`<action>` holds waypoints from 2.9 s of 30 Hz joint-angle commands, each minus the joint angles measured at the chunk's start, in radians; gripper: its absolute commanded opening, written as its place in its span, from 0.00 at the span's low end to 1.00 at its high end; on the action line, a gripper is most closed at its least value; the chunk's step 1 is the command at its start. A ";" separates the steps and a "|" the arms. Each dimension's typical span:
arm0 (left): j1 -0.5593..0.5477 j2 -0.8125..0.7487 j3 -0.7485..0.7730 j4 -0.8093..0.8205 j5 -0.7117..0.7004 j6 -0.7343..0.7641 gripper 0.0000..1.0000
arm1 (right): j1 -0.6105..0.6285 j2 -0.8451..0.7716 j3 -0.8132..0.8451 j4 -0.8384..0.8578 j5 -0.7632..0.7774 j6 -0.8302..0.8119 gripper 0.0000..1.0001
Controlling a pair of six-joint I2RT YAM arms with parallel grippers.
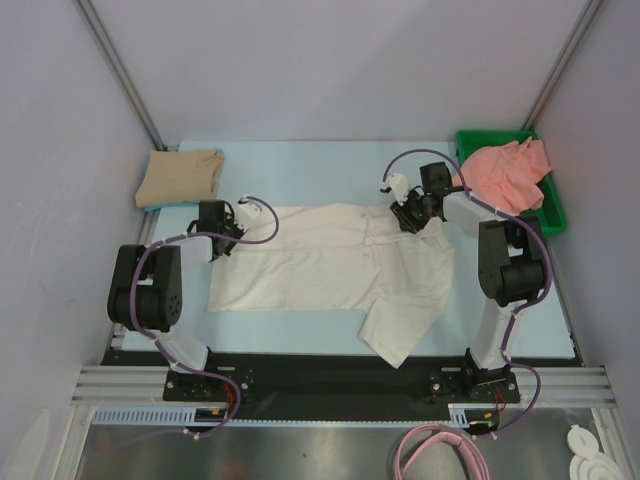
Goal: Fold and stack the t-shirts
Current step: Fold the tshirt
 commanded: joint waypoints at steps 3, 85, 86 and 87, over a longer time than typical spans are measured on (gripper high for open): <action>-0.004 0.010 -0.015 -0.024 0.014 0.006 0.01 | 0.011 -0.019 0.025 0.035 0.008 -0.019 0.31; -0.004 0.010 -0.015 -0.024 0.013 0.006 0.01 | 0.084 -0.527 -0.303 -0.022 0.030 0.025 0.30; -0.004 0.009 -0.015 -0.024 0.013 0.006 0.01 | 0.070 -0.501 -0.258 -0.005 0.007 0.036 0.31; -0.004 0.010 -0.015 -0.024 0.013 0.006 0.01 | 0.053 -0.461 -0.225 -0.005 -0.016 0.048 0.32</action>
